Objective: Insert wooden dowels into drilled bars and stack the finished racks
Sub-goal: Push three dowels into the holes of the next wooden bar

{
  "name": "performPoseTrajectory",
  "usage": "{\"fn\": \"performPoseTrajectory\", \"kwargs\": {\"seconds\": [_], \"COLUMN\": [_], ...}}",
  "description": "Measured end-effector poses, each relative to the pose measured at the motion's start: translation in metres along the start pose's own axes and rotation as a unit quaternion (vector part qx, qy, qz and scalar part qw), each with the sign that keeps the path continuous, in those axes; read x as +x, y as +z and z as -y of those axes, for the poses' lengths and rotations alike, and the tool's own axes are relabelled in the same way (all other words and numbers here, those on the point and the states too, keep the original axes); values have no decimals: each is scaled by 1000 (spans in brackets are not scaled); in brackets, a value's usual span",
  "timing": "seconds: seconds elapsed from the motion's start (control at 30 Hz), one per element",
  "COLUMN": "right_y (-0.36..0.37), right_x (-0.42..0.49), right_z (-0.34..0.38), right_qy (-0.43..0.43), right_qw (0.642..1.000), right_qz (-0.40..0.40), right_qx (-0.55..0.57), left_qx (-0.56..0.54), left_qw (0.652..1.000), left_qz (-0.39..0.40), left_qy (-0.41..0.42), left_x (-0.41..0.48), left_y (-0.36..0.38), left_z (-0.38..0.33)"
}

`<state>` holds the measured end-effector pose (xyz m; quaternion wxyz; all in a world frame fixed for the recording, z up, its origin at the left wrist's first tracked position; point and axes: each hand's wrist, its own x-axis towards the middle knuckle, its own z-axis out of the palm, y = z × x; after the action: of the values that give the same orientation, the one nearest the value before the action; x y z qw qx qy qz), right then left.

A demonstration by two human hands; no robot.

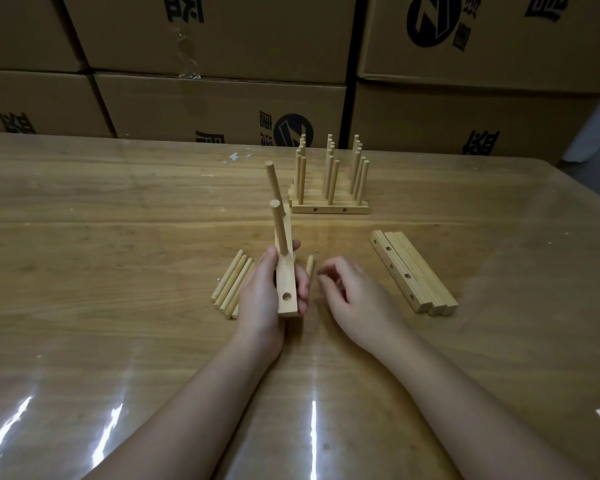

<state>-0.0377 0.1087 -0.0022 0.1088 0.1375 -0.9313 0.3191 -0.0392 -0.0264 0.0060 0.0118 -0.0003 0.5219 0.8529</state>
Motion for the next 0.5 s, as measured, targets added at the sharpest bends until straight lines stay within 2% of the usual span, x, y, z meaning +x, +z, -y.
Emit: {"fn": "performPoseTrajectory", "kwargs": {"seconds": [0.1,0.17,0.3,0.43,0.5], "right_y": [1,0,2,4,2], "right_x": [0,0,1,2,2], "right_z": [2,2,0,-1,0], "right_qy": [-67,-81,-76,-32,-46], "right_qw": [997,994,994,993,988], "right_qz": [35,54,44,12,19], "right_qx": [-18,-40,-69,-117,-146], "left_qx": [-16,-24,-32,-28,-32], "left_qw": [1000,1000,999,999,999], "left_qz": [-6,-6,-4,-1,5], "left_qy": [0,-2,-13,-18,-15], "left_x": [1,1,1,1,1], "left_y": [0,0,-1,-2,-2], "left_z": [0,0,0,-1,-1]}}
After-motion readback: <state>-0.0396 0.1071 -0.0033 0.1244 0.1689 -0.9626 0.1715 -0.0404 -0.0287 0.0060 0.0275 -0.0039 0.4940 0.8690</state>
